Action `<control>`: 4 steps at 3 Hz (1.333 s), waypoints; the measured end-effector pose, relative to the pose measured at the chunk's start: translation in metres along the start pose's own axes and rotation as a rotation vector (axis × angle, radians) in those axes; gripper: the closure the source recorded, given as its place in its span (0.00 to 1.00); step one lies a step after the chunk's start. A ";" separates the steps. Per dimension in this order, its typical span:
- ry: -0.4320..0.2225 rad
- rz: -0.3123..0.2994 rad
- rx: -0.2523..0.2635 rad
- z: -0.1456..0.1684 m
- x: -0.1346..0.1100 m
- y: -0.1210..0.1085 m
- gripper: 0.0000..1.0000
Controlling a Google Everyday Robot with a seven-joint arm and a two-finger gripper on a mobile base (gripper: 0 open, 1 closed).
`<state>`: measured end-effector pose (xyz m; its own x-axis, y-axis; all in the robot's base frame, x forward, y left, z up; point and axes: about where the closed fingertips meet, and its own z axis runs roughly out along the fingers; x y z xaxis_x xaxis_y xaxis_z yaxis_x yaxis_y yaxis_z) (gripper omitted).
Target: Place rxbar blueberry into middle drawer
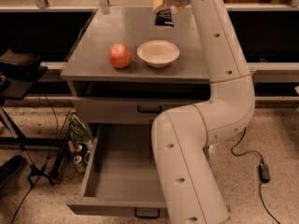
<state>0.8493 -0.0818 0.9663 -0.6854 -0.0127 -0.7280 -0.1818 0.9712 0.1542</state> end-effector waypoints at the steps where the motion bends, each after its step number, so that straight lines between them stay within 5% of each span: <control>1: -0.003 -0.052 0.001 -0.015 -0.004 0.007 1.00; 3: 0.053 -0.174 -0.016 0.000 -0.017 0.038 1.00; 4: 0.105 -0.245 -0.083 0.037 -0.001 0.074 1.00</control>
Offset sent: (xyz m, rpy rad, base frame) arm 0.0350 0.0102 0.0384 -0.1754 0.0903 0.1300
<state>0.8623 -0.0012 0.9540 -0.6828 -0.2733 -0.6776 -0.4049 0.9135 0.0396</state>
